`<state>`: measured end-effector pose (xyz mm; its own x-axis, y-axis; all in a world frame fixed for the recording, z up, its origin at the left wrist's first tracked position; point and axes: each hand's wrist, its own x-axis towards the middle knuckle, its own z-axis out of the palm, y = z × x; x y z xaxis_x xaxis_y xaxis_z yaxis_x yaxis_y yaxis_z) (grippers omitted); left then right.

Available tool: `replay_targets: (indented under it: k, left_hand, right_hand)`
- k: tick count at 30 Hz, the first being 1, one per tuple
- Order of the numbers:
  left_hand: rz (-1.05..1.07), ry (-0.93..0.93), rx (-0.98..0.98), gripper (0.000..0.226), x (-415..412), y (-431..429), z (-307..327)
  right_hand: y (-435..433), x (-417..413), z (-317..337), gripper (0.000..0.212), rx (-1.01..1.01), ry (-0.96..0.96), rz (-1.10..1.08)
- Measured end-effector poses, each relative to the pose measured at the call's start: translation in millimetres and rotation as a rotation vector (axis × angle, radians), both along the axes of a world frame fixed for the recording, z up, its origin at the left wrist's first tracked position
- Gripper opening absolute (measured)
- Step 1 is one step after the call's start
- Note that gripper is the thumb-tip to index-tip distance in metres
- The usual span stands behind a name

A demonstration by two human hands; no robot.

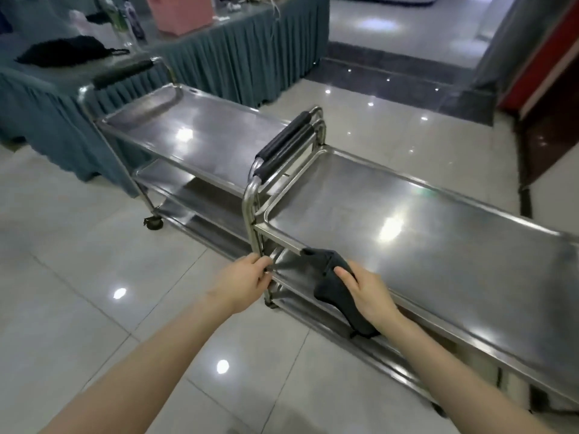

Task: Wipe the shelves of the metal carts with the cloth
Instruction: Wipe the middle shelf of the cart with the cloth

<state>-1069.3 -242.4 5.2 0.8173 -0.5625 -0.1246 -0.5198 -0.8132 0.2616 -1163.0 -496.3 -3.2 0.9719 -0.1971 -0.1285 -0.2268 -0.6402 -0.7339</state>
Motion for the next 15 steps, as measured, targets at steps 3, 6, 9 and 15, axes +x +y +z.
replay_targets:
  k: [3, 6, 9, 15]
  left_hand:
    - [-0.064, 0.033, 0.031, 0.036, 19, 10, -15]
    - [-0.100, 0.081, 0.032, 0.039, 29, 13, -33]
    - [-0.138, 0.125, 0.029, 0.038, 39, 9, -49]
    - [-0.093, 0.111, -0.002, 0.037, 56, -1, -120]
  right_hand:
    - [19, -5, -9, 0.032, -0.008, 0.011, -0.086]
    - [35, -13, -25, 0.030, 0.003, 0.074, -0.165]
    - [42, -13, -42, 0.031, 0.042, 0.118, -0.200]
    - [34, -7, -115, 0.030, 0.046, 0.171, -0.275]
